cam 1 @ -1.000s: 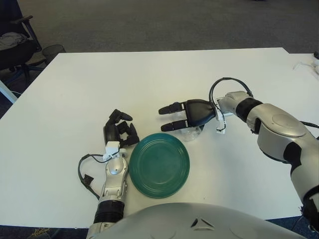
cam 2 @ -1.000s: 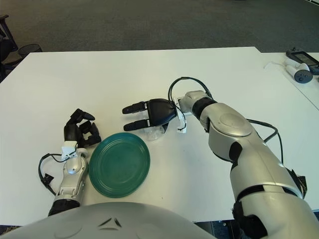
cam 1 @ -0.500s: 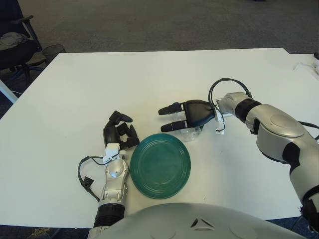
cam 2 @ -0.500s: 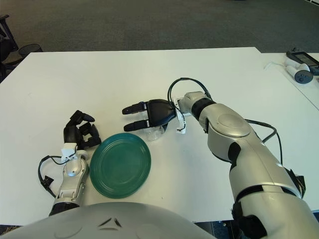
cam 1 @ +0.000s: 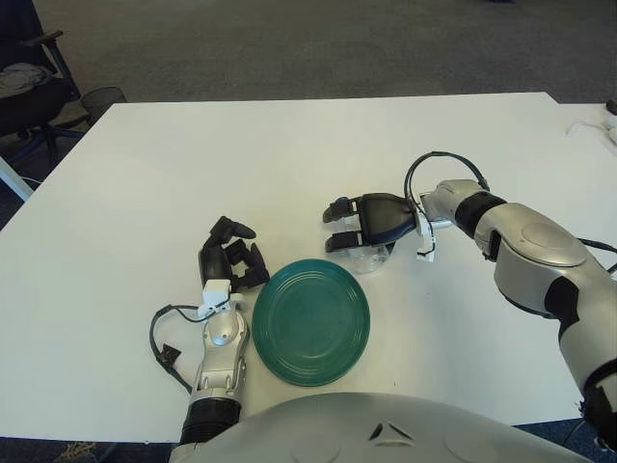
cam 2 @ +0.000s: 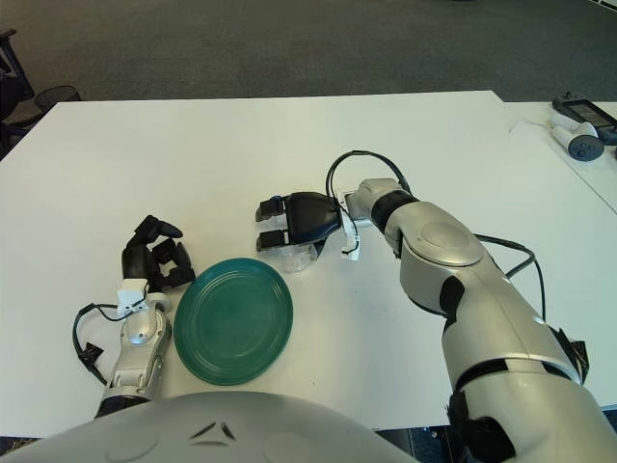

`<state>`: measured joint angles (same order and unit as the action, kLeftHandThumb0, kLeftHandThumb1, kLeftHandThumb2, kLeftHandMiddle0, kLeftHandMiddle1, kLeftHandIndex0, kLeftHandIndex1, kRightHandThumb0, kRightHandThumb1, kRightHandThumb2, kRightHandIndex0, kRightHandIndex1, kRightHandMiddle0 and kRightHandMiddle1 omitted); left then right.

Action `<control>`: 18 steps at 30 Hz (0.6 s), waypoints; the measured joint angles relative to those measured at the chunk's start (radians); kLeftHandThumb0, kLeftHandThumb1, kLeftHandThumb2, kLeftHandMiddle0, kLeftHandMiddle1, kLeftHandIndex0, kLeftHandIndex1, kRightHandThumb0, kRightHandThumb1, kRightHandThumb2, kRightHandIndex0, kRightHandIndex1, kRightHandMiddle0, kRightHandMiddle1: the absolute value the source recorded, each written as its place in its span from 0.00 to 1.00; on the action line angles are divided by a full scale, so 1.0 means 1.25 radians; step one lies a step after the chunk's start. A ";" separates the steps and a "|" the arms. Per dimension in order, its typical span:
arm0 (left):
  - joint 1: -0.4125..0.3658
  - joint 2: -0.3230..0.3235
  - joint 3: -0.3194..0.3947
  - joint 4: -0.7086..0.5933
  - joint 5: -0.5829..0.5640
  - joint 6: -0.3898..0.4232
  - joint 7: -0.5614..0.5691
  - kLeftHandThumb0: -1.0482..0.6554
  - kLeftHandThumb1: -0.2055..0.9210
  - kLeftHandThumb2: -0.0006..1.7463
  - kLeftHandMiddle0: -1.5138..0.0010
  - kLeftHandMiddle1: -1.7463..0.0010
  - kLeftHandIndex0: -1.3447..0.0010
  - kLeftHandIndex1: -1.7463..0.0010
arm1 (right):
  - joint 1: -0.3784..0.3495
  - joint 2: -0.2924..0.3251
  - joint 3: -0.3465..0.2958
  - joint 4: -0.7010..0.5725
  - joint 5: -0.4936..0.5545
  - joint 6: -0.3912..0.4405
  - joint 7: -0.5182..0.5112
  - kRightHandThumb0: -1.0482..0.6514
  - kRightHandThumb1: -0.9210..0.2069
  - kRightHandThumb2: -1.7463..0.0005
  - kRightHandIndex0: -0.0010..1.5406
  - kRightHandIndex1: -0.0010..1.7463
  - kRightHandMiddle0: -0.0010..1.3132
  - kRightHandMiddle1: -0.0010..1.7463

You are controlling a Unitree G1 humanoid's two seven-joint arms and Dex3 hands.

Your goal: Put the bottle into the plate.

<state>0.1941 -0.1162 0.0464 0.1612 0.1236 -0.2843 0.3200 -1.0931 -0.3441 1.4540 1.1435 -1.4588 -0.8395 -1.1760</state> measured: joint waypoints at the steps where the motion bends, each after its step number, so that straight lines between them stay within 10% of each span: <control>1: 0.001 0.000 -0.001 -0.001 0.000 0.000 0.000 0.27 0.23 0.94 0.11 0.00 0.38 0.00 | 0.001 -0.001 -0.005 -0.001 0.003 0.003 0.004 0.61 0.59 0.23 0.44 0.93 0.35 0.99; 18: 0.014 0.000 -0.004 -0.016 0.001 0.003 0.002 0.27 0.22 0.95 0.11 0.00 0.38 0.00 | 0.014 -0.056 -0.074 -0.055 0.071 -0.041 0.164 0.62 0.83 0.08 0.58 0.87 0.52 1.00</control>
<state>0.2113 -0.1157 0.0418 0.1418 0.1247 -0.2800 0.3220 -1.0752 -0.4136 1.3615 1.0743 -1.3697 -0.8902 -0.9707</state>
